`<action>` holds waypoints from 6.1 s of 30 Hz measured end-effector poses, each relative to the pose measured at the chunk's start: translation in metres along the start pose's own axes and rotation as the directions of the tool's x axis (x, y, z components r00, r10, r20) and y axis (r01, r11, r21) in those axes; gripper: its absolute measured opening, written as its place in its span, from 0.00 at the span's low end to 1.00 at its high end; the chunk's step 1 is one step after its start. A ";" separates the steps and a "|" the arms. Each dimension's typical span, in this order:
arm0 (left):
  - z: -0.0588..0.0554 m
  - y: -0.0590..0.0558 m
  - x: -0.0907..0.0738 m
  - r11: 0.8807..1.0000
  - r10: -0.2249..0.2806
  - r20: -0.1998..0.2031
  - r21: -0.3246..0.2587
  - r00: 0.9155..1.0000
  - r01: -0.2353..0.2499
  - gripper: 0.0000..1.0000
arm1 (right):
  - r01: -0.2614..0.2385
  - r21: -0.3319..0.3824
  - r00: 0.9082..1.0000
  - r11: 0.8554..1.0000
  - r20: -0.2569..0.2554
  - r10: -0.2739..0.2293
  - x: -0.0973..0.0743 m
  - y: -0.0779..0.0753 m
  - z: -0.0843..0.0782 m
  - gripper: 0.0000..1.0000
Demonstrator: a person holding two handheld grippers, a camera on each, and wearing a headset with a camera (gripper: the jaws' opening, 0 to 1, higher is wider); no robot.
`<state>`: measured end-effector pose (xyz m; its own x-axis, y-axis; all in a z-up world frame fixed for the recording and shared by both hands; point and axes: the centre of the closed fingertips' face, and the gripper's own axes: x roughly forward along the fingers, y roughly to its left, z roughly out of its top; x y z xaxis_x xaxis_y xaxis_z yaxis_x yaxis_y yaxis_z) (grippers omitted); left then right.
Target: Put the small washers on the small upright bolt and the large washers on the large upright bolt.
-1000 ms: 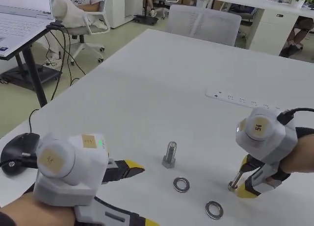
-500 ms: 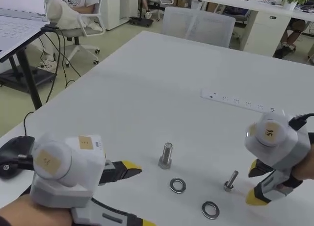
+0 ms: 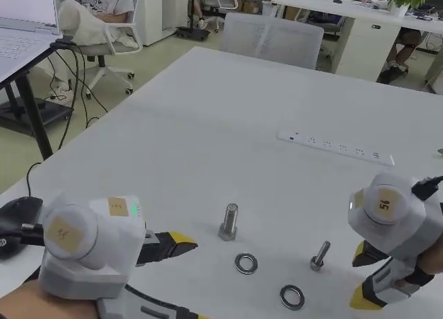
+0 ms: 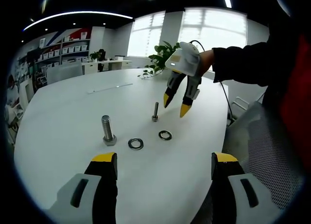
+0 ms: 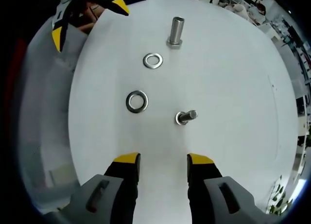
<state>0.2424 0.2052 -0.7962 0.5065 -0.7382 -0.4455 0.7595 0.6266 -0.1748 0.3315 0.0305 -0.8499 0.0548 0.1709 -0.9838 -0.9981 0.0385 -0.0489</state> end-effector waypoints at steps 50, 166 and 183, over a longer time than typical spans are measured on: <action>0.005 0.000 -0.003 1.000 0.007 0.022 0.010 1.000 -0.007 0.79 | -0.072 -0.127 0.997 0.989 0.031 0.076 0.019 0.040 0.068 0.38; 0.005 0.002 -0.005 1.000 0.010 0.061 -0.005 0.998 -0.010 0.79 | -0.061 -0.190 0.997 0.980 -0.051 0.052 -0.004 0.040 0.080 0.24; 0.004 0.009 -0.012 0.999 0.047 0.088 -0.011 0.995 -0.046 0.79 | -0.017 -0.211 1.000 0.977 -0.028 0.011 -0.023 0.033 0.095 0.24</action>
<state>0.2450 0.2185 -0.7894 0.5756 -0.7271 -0.3742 0.7306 0.6628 -0.1640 0.2997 0.1218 -0.8121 0.0429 0.1439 -0.9887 -0.9826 -0.1732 -0.0678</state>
